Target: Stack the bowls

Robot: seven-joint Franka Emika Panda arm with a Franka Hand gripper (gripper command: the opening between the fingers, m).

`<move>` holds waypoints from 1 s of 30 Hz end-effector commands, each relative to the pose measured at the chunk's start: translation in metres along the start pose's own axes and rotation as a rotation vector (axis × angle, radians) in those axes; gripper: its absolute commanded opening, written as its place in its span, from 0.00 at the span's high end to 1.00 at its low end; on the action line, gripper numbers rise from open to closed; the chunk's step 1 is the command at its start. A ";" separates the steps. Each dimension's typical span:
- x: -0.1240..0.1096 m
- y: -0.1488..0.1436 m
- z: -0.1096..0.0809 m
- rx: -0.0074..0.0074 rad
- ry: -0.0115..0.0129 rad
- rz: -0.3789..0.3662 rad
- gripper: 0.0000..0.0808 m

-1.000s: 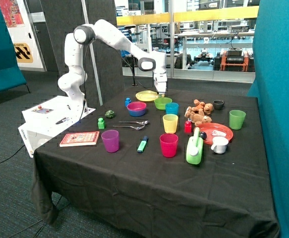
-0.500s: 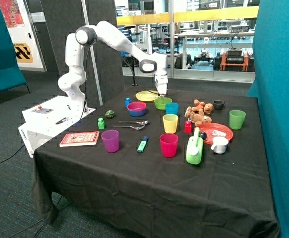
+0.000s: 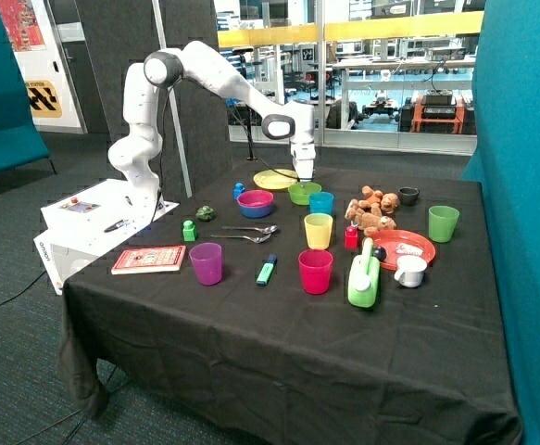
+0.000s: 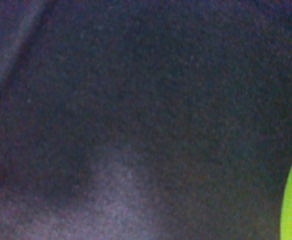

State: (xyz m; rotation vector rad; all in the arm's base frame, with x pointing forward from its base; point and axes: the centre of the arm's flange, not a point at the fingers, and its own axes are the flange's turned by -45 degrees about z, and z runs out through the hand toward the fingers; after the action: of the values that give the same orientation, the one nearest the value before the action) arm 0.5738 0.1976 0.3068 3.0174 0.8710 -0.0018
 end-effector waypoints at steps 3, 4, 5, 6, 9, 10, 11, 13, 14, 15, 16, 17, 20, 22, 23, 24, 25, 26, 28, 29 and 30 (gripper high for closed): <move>0.001 0.001 0.007 0.0006 0.0014 0.007 0.45; 0.001 0.001 0.007 0.0006 0.0014 0.007 0.46; 0.002 0.000 0.008 0.0006 0.0014 0.006 0.46; 0.002 -0.001 0.008 0.0006 0.0014 0.006 0.46; 0.004 -0.002 0.009 0.0006 0.0014 0.007 0.49; 0.005 -0.002 0.010 0.0006 0.0014 0.010 0.53; 0.005 -0.003 0.010 0.0006 0.0014 0.012 0.58; 0.006 -0.003 0.011 0.0006 0.0014 0.013 0.64; 0.006 -0.004 0.011 0.0006 0.0014 0.015 0.70; 0.005 -0.004 0.011 0.0006 0.0014 0.017 0.78; 0.005 -0.004 0.010 0.0006 0.0014 0.021 0.89; 0.005 -0.004 0.010 0.0006 0.0014 0.023 0.94; 0.005 -0.004 0.009 0.0006 0.0014 0.028 0.99; 0.005 -0.003 0.009 0.0006 0.0014 0.030 1.00; 0.005 -0.003 0.009 0.0006 0.0014 0.030 1.00; 0.005 -0.003 0.009 0.0006 0.0014 0.031 1.00; 0.005 -0.003 0.008 0.0006 0.0014 0.031 1.00; 0.004 -0.003 0.009 0.0006 0.0014 0.031 1.00; 0.003 -0.003 0.009 0.0006 0.0014 0.032 1.00; 0.003 -0.003 0.009 0.0006 0.0014 0.033 1.00; 0.003 -0.002 0.010 0.0006 0.0014 0.034 1.00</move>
State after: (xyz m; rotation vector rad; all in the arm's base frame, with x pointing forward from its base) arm 0.5760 0.2025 0.2979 3.0293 0.8327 0.0002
